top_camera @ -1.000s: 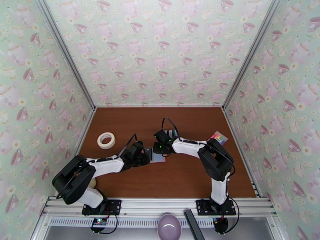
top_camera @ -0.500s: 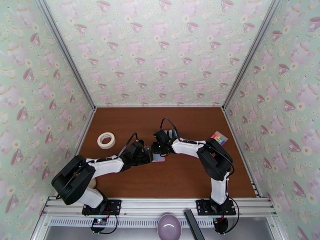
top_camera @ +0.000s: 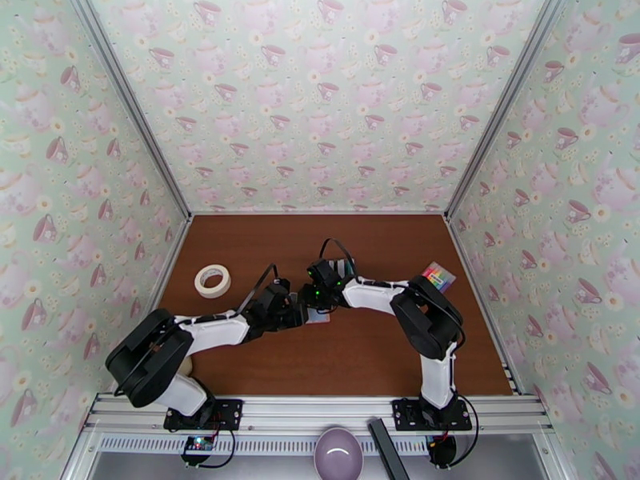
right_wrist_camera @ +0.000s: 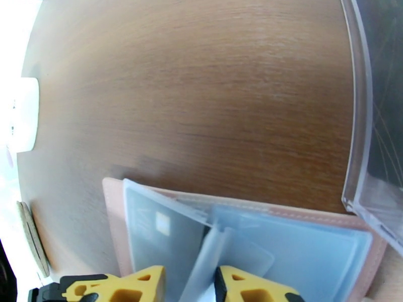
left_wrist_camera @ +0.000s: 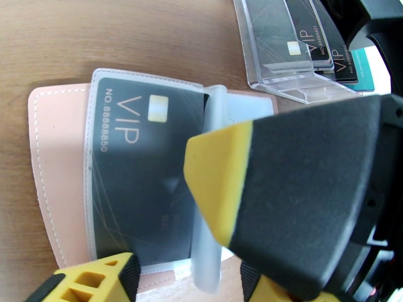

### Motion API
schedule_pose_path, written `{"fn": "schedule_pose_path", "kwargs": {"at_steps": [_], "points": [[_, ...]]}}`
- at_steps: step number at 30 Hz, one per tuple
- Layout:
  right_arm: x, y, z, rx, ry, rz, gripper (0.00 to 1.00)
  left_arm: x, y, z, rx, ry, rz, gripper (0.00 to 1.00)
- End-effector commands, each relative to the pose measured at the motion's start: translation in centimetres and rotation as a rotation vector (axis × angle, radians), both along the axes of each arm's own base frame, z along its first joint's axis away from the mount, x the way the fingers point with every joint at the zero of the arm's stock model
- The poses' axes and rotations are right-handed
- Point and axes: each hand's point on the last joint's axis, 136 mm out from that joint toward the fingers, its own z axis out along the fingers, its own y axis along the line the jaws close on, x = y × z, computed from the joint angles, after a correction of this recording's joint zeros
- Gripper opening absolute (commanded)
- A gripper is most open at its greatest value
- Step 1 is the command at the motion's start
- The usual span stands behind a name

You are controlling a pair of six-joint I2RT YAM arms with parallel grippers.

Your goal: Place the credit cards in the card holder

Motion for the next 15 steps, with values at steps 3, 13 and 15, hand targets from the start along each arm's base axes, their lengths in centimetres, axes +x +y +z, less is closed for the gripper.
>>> {"fn": "schedule_pose_path", "kwargs": {"at_steps": [3,13,15], "points": [[-0.9,0.2,-0.2,0.024,0.040,0.009,0.33,-1.9,2.3,-4.2,0.155,0.097,0.018,0.44],[-0.1,-0.5,3.3,0.065,-0.015,-0.003,0.37,-2.4,2.9,-5.5,0.174,0.126,0.042,0.37],[0.0,-0.8,4.4,0.073,-0.036,-0.010,0.38,-2.6,3.0,-5.7,0.179,0.131,0.043,0.37]]}}
